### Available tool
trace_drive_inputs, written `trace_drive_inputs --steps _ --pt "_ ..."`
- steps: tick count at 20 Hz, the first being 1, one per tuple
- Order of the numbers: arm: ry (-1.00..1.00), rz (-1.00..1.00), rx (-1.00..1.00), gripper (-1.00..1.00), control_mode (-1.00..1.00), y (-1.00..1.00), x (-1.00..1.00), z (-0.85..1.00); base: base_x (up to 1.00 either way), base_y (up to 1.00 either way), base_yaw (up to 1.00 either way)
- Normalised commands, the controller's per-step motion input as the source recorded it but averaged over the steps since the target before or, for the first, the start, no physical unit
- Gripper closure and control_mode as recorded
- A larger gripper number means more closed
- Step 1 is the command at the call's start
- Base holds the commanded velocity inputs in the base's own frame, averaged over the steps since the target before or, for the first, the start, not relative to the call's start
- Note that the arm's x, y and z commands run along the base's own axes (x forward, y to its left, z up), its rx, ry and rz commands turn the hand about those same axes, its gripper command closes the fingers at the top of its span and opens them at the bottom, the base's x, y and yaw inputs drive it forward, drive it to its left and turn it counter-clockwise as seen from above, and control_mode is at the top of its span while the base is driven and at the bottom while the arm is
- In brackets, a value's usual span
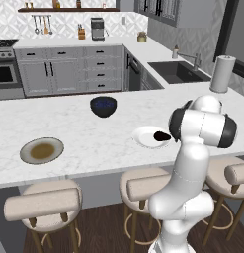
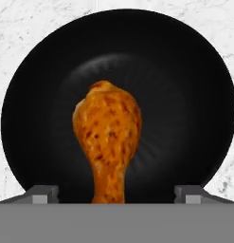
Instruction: Pick the chicken drumstick and avocado from their plates and place them in the bowl. Then put the bowl in the fridge.
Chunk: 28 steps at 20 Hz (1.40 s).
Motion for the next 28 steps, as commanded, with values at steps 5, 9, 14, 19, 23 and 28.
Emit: trace_drive_inputs --steps 5,9,14,19,23,28 --pt "0.00 0.00 0.00 -1.00 -1.00 0.14 -0.07 0.81 0.00 0.00 0.00" --pt "0.00 0.18 -0.01 -1.00 -1.00 0.64 0.00 0.58 0.00 0.00 0.00" --pt "0.00 0.41 -0.01 -1.00 -1.00 0.73 -0.11 0.41 0.00 0.00 0.00" --pt "0.00 0.64 0.00 -1.00 -1.00 0.63 0.00 0.05 0.00 0.00 0.00" --pt "0.00 0.68 -0.06 -1.00 -1.00 0.72 0.13 -0.16 0.00 0.00 0.00" --pt "0.00 0.38 -0.26 -1.00 -1.00 0.27 0.39 -0.32 0.00 0.00 0.00"
